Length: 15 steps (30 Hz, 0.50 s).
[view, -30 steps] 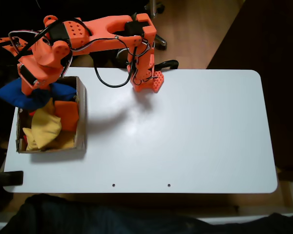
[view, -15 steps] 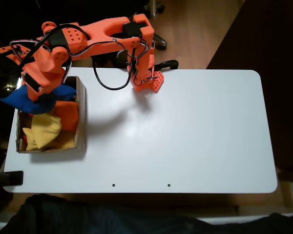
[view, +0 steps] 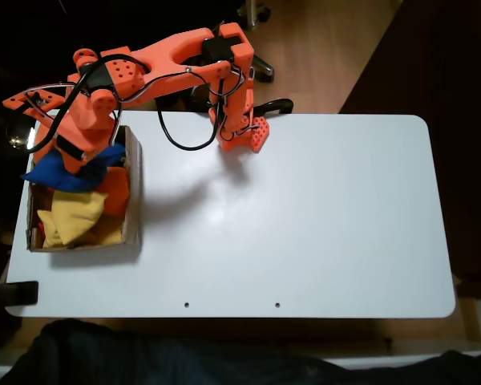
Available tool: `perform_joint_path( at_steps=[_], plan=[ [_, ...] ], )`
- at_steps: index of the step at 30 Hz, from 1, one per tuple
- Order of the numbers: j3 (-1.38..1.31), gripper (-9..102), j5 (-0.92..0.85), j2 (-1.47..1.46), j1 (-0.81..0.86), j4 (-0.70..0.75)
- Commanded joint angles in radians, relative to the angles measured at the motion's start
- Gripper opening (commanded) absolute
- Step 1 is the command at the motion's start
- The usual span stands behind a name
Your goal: Grasp a bag and put it in the box.
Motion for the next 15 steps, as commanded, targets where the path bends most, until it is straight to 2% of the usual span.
perform_joint_path(
  at_steps=[1,9,11,15],
  plan=[
    [0.008,1,-0.031,0.018,0.002,0.0],
    [0.012,2,-0.048,0.037,0.009,-0.002],
    [0.012,5,-0.037,0.038,0.015,-0.006],
    [0.012,24,-0.02,0.041,0.021,-0.008]
  ],
)
